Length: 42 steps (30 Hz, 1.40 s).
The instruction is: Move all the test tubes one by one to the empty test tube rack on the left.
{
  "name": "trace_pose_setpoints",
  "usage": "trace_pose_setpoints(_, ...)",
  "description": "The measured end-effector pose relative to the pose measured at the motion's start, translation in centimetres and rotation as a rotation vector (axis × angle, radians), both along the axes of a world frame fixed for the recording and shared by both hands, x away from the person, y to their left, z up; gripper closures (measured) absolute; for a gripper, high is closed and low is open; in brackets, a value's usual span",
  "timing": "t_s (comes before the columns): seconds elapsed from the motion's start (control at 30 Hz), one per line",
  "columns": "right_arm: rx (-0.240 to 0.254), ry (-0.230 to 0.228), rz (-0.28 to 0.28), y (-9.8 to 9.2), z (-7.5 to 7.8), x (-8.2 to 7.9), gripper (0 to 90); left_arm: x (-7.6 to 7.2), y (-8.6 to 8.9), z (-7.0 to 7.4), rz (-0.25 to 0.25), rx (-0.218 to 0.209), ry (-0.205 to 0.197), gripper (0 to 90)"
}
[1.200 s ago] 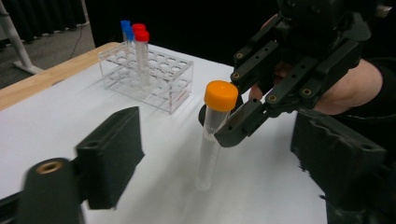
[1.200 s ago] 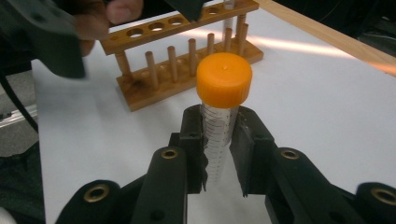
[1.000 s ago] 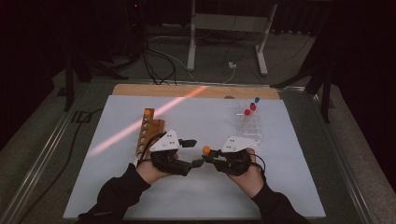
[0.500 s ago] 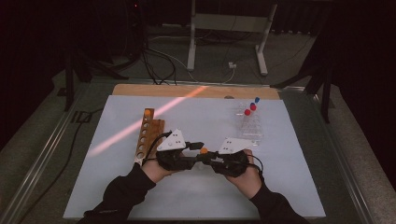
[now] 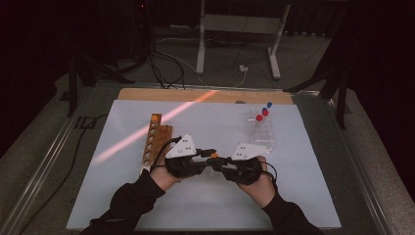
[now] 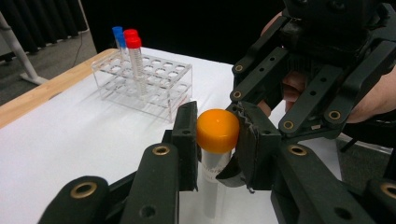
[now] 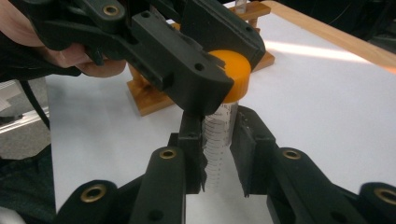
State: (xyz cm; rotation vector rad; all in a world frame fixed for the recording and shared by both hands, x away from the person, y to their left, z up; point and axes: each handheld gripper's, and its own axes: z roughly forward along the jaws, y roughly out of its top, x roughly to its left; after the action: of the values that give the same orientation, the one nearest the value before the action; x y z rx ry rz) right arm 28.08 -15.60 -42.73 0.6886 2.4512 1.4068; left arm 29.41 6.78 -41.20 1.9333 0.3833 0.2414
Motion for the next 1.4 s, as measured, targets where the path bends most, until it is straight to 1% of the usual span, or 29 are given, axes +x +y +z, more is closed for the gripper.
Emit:
trace_pose_setpoints(0.03, -0.003, -0.007, -0.007, 0.0, 0.0, 0.0, 68.2, 0.1, 0.1, 0.1, 0.001, -0.003, 0.0, 71.6)
trace_pose_setpoints(0.07, -0.005, -0.011, -0.013, -0.2, 0.0, 0.0, 66.3, 0.1, 0.2, 0.3, 0.007, 0.0, -0.008, 71.7)
trace_pose_setpoints(0.17, -0.004, -0.011, -0.035, -0.5, 0.0, 0.1, 58.8, 0.5, 0.8, 1.0, 0.031, -0.014, -0.011, 71.7)
trace_pose_setpoints(0.3, 0.005, -0.011, -0.047, -0.8, -0.1, 0.3, 43.9, 0.8, 1.5, 1.7, 0.06, -0.005, -0.028, 71.7)
trace_pose_setpoints(0.37, 0.01, -0.008, -0.054, -0.9, -0.2, 0.4, 39.2, 1.1, 2.0, 2.1, 0.077, 0.0, -0.038, 71.6)
trace_pose_setpoints(0.47, 0.006, 0.003, -0.064, -0.8, -0.3, 0.4, 27.0, 1.5, 3.0, 2.8, 0.104, -0.004, -0.046, 71.6)
trace_pose_setpoints(0.53, 0.016, 0.009, -0.061, -0.8, -0.4, 0.6, 19.5, 1.8, 3.8, 3.3, 0.127, -0.006, -0.054, 71.7)
trace_pose_setpoints(0.57, 0.015, 0.007, -0.071, -0.8, -0.5, 0.6, 14.6, 1.9, 4.2, 3.5, 0.143, -0.008, -0.058, 71.6)
trace_pose_setpoints(0.63, 0.021, 0.013, -0.082, -0.7, -0.6, 0.7, 8.4, 2.3, 5.0, 4.0, 0.169, -0.012, -0.059, 71.6)
trace_pose_setpoints(0.67, 0.017, 0.017, -0.083, -0.7, -0.6, 0.8, 2.5, 2.4, 5.5, 4.2, 0.18, -0.017, -0.061, 71.6)
trace_pose_setpoints(0.7, 0.013, 0.019, -0.084, -0.7, -0.6, 0.8, 0.9, 2.6, 5.9, 4.3, 0.194, -0.017, -0.063, 71.6)
trace_pose_setpoints(0.77, 0.023, 0.018, -0.085, -0.8, -0.6, 0.7, 0.0, 2.8, 6.6, 4.6, 0.218, -0.018, -0.07, 71.6)
trace_pose_setpoints(0.83, 0.023, 0.013, -0.086, -0.8, -0.5, 0.7, 0.0, 3.0, 7.5, 4.9, 0.242, -0.016, -0.076, 71.6)
trace_pose_setpoints(0.87, 0.028, 0.013, -0.078, -0.8, -0.5, 0.7, 0.0, 3.1, 7.8, 5.0, 0.251, -0.015, -0.081, 71.6)
trace_pose_setpoints(0.93, 0.034, 0.012, -0.073, -0.8, -0.5, 0.7, 0.0, 3.5, 8.8, 5.3, 0.284, -0.018, -0.084, 71.6)
trace_pose_setpoints(1.0, 0.045, 0.015, -0.077, -0.9, -0.4, 0.7, 0.0, 3.8, 9.8, 5.5, 0.314, -0.019, -0.085, 71.7)
trace_pose_setpoints(1.1, 0.041, 0.011, -0.084, -1.0, -0.4, 0.7, 0.0, 4.3, 11.0, 5.9, 0.353, -0.025, -0.088, 71.6)
trace_pose_setpoints(1.13, 0.046, 0.011, -0.085, -1.0, -0.4, 0.7, 0.0, 4.4, 11.4, 6.0, 0.37, -0.02, -0.095, 71.7)
trace_pose_setpoints(1.17, 0.045, 0.01, -0.087, -1.0, -0.3, 0.7, 0.0, 4.5, 11.9, 6.1, 0.377, -0.035, -0.088, 71.7)
trace_pose_setpoints(1.2, 0.046, 0.005, -0.087, -1.1, -0.3, 0.7, 0.0, 4.7, 12.3, 6.2, 0.383, -0.043, -0.085, 71.7)
trace_pose_setpoints(1.27, 0.048, 0.005, -0.087, -1.1, -0.3, 0.7, 0.0, 4.9, 12.9, 6.3, 0.412, -0.037, -0.095, 71.7)
trace_pose_setpoints(1.3, 0.045, 0.003, -0.087, -1.1, -0.3, 0.7, 0.0, 5.0, 13.1, 6.3, 0.418, -0.043, -0.095, 71.7)
trace_pose_setpoints(1.4, 0.047, -0.001, -0.084, -1.2, -0.2, 0.7, 0.0, 5.5, 13.9, 6.2, 0.452, -0.035, -0.093, 71.7)
